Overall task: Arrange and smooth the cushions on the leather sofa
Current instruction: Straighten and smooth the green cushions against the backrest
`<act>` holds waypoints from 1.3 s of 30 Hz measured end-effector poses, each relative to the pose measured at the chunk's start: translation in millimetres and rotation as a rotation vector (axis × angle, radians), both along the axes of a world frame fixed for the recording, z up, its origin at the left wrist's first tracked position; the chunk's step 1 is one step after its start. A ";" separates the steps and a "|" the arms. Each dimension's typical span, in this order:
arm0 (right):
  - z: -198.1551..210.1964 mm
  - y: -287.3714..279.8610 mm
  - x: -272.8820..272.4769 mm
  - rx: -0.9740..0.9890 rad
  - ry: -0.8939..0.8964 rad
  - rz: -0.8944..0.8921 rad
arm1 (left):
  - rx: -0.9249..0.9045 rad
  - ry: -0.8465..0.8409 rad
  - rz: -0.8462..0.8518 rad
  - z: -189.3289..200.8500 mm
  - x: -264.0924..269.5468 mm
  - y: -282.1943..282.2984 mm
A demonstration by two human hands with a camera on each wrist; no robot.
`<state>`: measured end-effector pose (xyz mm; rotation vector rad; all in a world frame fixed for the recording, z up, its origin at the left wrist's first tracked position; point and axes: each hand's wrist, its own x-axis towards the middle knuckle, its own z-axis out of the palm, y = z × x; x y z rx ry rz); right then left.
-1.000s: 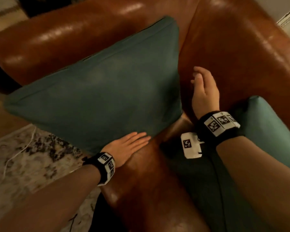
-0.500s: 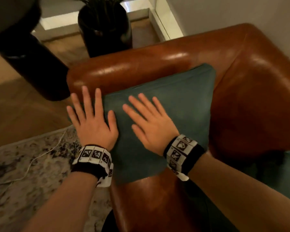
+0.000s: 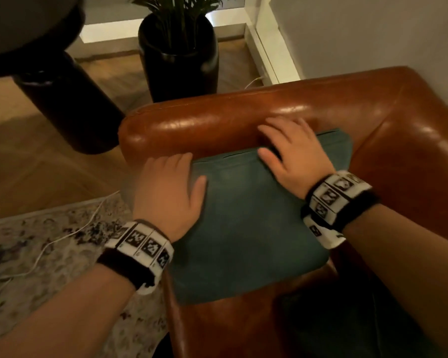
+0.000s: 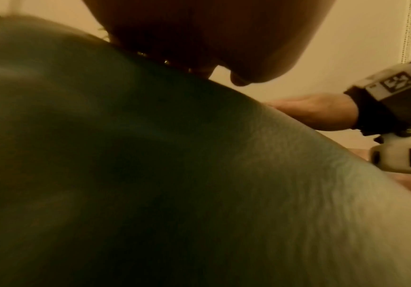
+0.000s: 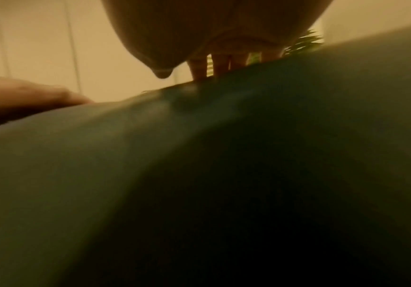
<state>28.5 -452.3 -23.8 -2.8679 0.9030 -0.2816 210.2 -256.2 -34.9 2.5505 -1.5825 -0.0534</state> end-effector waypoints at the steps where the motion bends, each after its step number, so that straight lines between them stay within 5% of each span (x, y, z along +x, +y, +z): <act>1: 1.5 2.6 13.3 0.044 0.047 0.046 | 0.035 0.016 0.004 0.8 -3.9 -9.6; 5: 1.5 13.2 35.8 0.071 0.220 0.062 | 0.091 0.008 0.029 -0.7 -7.7 -21.3; 18: -13.7 43.8 42.1 -0.016 0.097 0.134 | 0.104 0.017 -0.099 0.7 -14.3 -39.3; 27: -9.5 -27.2 -45.2 -0.012 0.195 -0.023 | 0.106 -0.049 -0.118 -1.1 52.6 12.0; 32: -8.8 -34.3 -33.5 -0.019 0.161 -0.012 | 0.019 -0.004 -0.120 -7.2 64.5 18.7; 36: -6.5 -39.7 -59.3 0.072 -0.082 -0.149 | -0.144 0.311 -0.039 -14.5 70.1 37.5; 39: -10.1 -45.5 -95.6 0.359 -0.438 -0.661 | -0.290 0.681 0.275 -24.4 60.9 81.6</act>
